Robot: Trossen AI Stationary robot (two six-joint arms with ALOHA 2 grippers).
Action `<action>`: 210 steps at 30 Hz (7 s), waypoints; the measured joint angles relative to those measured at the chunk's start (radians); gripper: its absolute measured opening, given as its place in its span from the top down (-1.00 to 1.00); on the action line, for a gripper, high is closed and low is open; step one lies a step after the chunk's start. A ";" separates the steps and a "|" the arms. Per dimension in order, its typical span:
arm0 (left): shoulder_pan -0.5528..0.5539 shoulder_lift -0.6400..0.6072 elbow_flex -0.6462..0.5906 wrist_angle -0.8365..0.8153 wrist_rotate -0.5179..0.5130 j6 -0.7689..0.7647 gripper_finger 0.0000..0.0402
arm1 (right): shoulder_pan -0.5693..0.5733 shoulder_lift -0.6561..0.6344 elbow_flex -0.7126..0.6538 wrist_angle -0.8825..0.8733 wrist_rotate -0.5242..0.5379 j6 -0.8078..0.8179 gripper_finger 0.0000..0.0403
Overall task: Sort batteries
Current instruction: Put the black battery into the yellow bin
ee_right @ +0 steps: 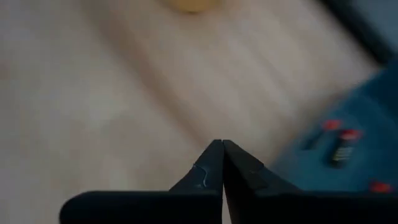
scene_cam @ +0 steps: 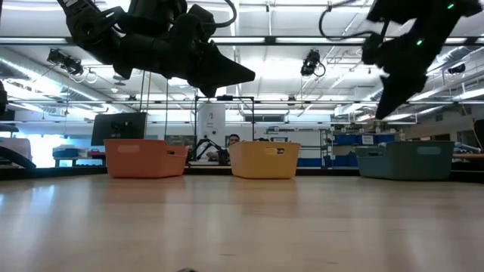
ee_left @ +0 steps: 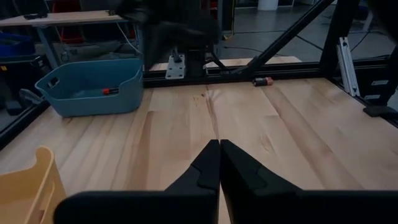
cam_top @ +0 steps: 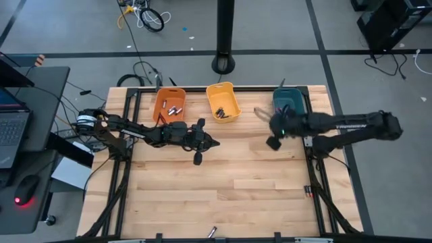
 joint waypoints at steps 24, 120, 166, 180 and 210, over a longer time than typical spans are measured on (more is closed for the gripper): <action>0.000 0.000 0.000 -0.053 0.000 0.055 0.92 | 0.921 0.408 0.228 -0.174 -0.211 0.814 0.27; 0.000 0.000 0.000 -0.113 -0.008 0.071 0.92 | 0.902 0.649 0.068 0.251 -0.493 0.919 0.65; 0.000 0.000 0.000 -0.115 -0.011 0.067 0.92 | 0.913 0.656 0.186 0.085 -0.362 0.962 0.12; 0.000 0.000 0.000 -0.115 -0.011 0.064 0.92 | 0.913 0.649 0.114 0.120 -0.365 0.938 0.40; 0.023 0.000 0.000 -0.059 -0.200 0.119 0.95 | 0.422 0.651 0.402 0.099 -0.079 0.005 0.70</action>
